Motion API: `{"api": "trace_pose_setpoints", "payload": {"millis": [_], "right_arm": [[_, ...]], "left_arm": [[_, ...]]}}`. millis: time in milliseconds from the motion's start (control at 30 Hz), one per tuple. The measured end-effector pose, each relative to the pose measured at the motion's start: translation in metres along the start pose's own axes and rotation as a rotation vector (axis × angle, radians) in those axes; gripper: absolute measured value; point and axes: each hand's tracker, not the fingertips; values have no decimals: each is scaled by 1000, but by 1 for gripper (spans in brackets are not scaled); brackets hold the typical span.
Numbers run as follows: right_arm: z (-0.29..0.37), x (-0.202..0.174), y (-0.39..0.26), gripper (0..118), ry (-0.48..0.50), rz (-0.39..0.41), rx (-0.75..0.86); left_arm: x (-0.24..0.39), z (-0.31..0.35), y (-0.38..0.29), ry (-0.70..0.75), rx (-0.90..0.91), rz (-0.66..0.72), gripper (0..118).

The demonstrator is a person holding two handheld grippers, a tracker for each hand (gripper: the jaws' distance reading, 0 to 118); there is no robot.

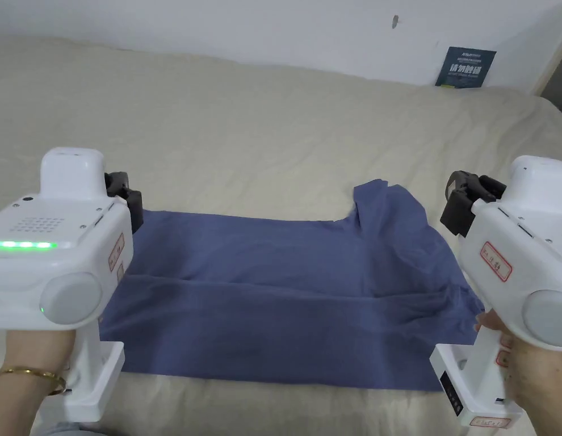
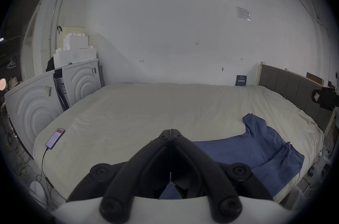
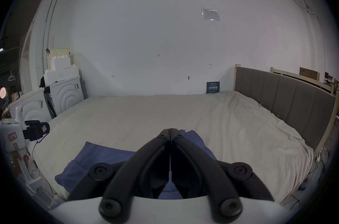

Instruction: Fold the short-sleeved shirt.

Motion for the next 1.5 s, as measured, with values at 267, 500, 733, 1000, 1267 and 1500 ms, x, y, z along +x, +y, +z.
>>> {"api": "trace_pose_setpoints", "payload": {"millis": [267,500,733,1000,1267,1500], "right_arm": [[-42,-8,10,4,10,16,-34],[-84,-4,8,4,9,-21,-98],[-115,3,-8,4,-20,-17,-175],[-124,12,-25,4,-43,-13,-240],[-123,25,-24,4,-72,-18,-266],[-155,54,-6,4,-80,6,-382]], "left_arm": [[-30,-95,29,-24,-180,76,0],[-51,-211,23,-16,-508,137,86],[-57,-286,-18,46,-770,87,100],[-54,-306,-42,74,-830,103,35],[-41,-291,-35,51,-744,57,3],[-45,-246,-8,-3,-571,85,3]]}}
